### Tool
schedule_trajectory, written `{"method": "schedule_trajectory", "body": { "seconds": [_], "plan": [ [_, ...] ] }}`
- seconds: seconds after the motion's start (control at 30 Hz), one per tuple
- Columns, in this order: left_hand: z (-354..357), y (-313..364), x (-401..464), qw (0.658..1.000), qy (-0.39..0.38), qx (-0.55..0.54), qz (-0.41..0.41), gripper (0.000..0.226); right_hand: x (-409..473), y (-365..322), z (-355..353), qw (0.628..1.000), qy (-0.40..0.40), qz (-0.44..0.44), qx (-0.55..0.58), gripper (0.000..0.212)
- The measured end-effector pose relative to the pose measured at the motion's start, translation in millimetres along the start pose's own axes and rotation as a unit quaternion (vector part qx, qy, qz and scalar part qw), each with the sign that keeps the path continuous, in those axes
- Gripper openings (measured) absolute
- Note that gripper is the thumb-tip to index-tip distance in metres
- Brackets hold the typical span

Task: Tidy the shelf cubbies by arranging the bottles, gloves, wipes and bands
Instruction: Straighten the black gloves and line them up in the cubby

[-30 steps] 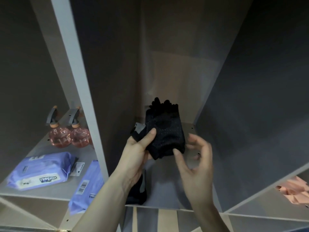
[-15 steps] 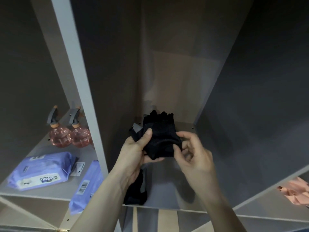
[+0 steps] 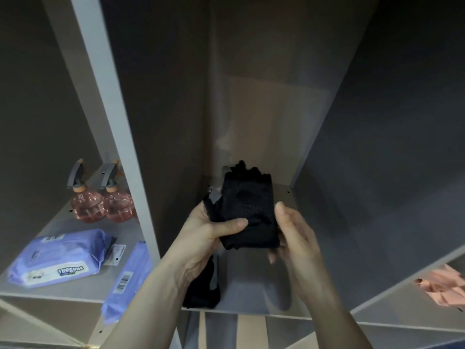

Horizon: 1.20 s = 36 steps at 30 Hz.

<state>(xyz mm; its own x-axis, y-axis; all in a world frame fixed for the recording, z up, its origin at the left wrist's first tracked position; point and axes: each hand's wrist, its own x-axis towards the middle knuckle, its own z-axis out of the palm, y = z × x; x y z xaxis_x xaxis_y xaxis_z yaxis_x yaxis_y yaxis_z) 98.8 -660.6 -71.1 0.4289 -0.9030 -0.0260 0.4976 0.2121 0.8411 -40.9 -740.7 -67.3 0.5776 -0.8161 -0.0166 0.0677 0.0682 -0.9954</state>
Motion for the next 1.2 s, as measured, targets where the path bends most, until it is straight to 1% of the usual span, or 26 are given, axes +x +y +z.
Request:
{"method": "schedule_trajectory", "body": {
  "seconds": [0.03,0.07,0.1,0.17,0.2,0.23,0.27,0.3,0.4,0.43,0.5,0.6,0.67,0.73,0.8,0.87,0.97,1.03,1.1,1.17,1.2],
  "plan": [
    [1,-1,-1,1.0,-0.019,0.005,0.002,0.057,-1,0,1,1.0,-0.026,0.015,0.004,0.038],
    [1,-1,-2,1.0,-0.029,0.008,0.003,0.054,-1,1,3,0.999,-0.042,0.014,0.014,0.031],
    [0,-1,-2,0.999,-0.036,0.007,0.002,0.052,-1,2,4,0.999,-0.044,0.004,0.021,0.026],
    [-1,2,-1,0.998,-0.061,-0.001,-0.011,0.054,-1,4,4,0.999,-0.015,-0.02,0.025,0.031],
    [-3,4,0,0.997,-0.068,-0.012,-0.026,0.063,0,5,3,0.999,-0.001,-0.029,0.03,0.035],
    [-4,6,1,0.996,-0.062,-0.034,-0.046,0.073,1,6,4,0.999,0.008,-0.034,0.036,0.039],
    [-5,8,2,0.994,-0.053,-0.063,-0.065,0.078,2,7,4,0.999,0.014,-0.033,0.04,0.042],
    [-6,7,2,0.994,-0.039,-0.077,-0.074,0.076,3,8,4,0.999,0.015,-0.031,0.042,0.045],
    [-7,-2,3,0.998,0.009,-0.028,-0.051,0.047,3,10,8,0.998,-0.001,-0.02,0.057,0.055],
    [-7,-6,3,0.999,0.019,-0.012,-0.039,0.047,3,11,10,0.997,-0.011,-0.014,0.071,0.057],
    [-6,-11,2,0.999,0.044,0.019,-0.022,0.052,2,11,13,0.992,-0.039,0.01,0.121,0.054],
    [-6,-13,-4,0.993,0.075,0.095,-0.007,0.049,3,16,13,0.981,-0.053,0.064,0.175,0.038],
    [-10,-17,-7,0.989,0.072,0.123,-0.033,0.048,5,24,11,0.98,-0.038,0.089,0.172,0.03],
    [-17,-20,-11,0.988,0.049,0.115,-0.094,0.045,5,31,9,0.982,-0.029,0.101,0.159,0.027],
    [-23,-25,-15,0.981,0.032,0.109,-0.16,0.032,5,37,7,0.982,-0.037,0.111,0.145,0.029],
    [-28,-31,-19,0.974,0.031,0.116,-0.195,0.022,6,42,4,0.982,-0.051,0.122,0.136,0.032],
    [-34,-37,-22,0.971,0.041,0.127,-0.199,0.024,10,47,-2,0.983,-0.071,0.126,0.118,0.034],
    [-35,-40,-23,0.972,0.04,0.126,-0.192,0.02,14,50,-3,0.984,-0.077,0.126,0.095,0.031],
    [-35,-43,-24,0.973,0.033,0.125,-0.189,0.016,19,55,-1,0.987,-0.065,0.128,0.078,0.026],
    [-36,-46,-24,0.973,0.022,0.136,-0.186,0.02,25,60,1,0.99,-0.047,0.121,0.05,0.023],
    [-37,-47,-23,0.972,0.03,0.144,-0.181,0.022,27,61,2,0.992,-0.045,0.116,0.035,0.021]
  ]
}}
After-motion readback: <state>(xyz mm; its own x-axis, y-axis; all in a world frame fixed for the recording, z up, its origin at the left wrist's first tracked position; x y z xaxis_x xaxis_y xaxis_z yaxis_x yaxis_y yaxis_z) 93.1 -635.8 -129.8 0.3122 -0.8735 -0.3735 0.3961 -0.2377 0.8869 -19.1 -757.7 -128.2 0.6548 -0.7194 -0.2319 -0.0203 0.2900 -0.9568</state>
